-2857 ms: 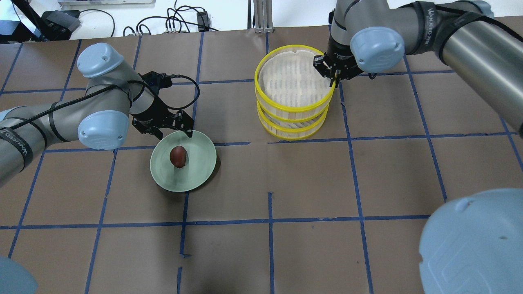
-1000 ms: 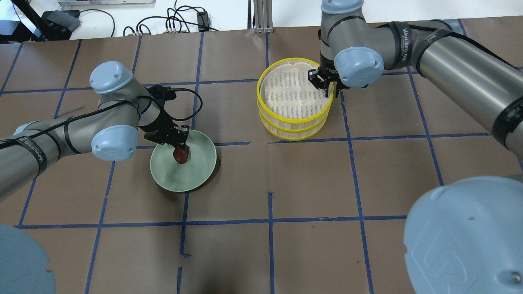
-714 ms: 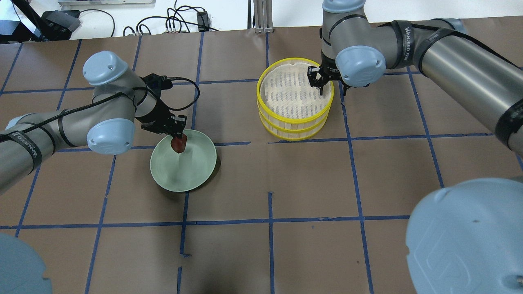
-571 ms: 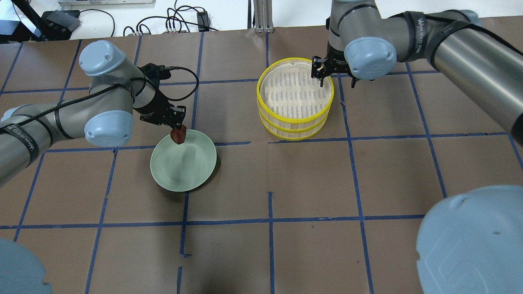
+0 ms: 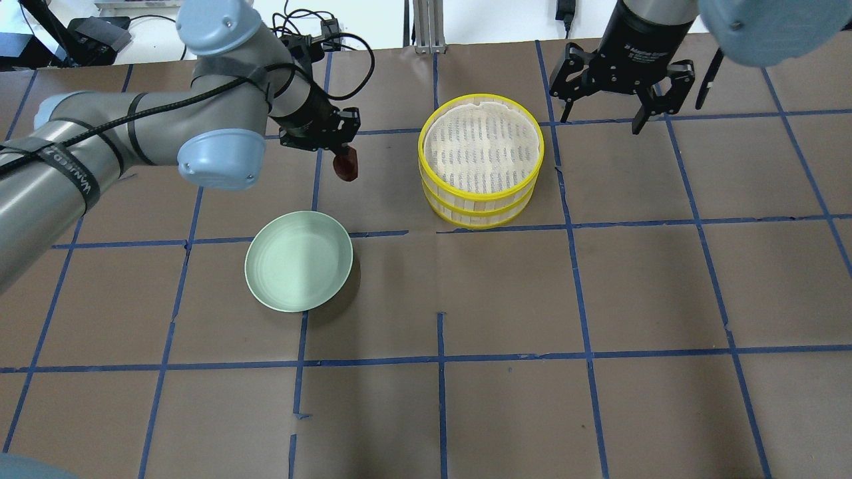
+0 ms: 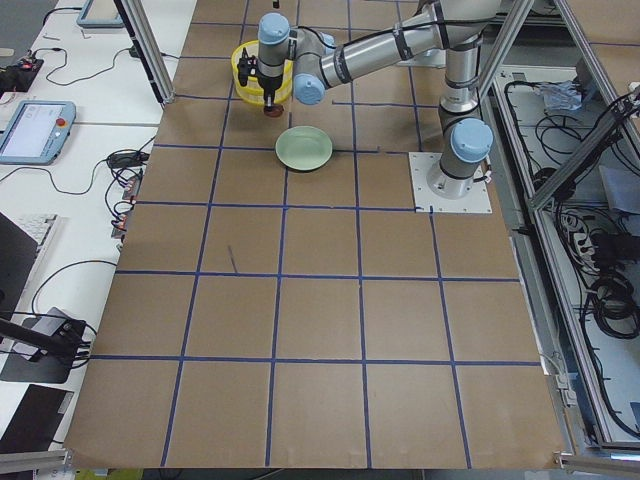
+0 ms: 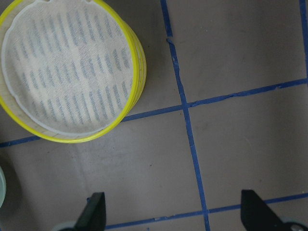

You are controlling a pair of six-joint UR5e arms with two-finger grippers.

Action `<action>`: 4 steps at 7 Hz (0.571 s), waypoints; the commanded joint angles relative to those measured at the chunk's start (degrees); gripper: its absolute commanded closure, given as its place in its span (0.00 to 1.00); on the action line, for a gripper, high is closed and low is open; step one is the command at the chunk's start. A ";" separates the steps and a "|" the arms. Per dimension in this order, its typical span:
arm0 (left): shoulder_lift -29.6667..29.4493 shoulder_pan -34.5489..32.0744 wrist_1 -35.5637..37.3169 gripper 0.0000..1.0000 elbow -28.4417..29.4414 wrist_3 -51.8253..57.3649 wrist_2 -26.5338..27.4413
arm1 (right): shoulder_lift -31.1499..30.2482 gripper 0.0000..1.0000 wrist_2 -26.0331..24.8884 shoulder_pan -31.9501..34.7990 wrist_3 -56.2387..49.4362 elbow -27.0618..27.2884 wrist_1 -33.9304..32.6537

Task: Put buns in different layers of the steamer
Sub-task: 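Grasp and lift the brown bun with left gripper while right releases steamer, then carry the brown bun over the top steamer tier and release it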

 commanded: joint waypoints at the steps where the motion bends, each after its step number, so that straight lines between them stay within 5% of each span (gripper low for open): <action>1: -1.56 -4.72 -0.47 0.97 5.34 -13.95 -5.43 | -4.63 0.00 -3.48 0.48 -0.58 -0.81 6.11; 2: -3.58 -5.78 0.58 0.97 5.97 -15.14 -8.06 | -4.46 0.00 -3.59 0.57 -0.75 -0.38 5.69; 4: -11.21 -8.67 14.51 0.95 7.80 -22.57 -11.32 | -4.80 0.00 -5.00 0.66 -1.28 -0.20 5.51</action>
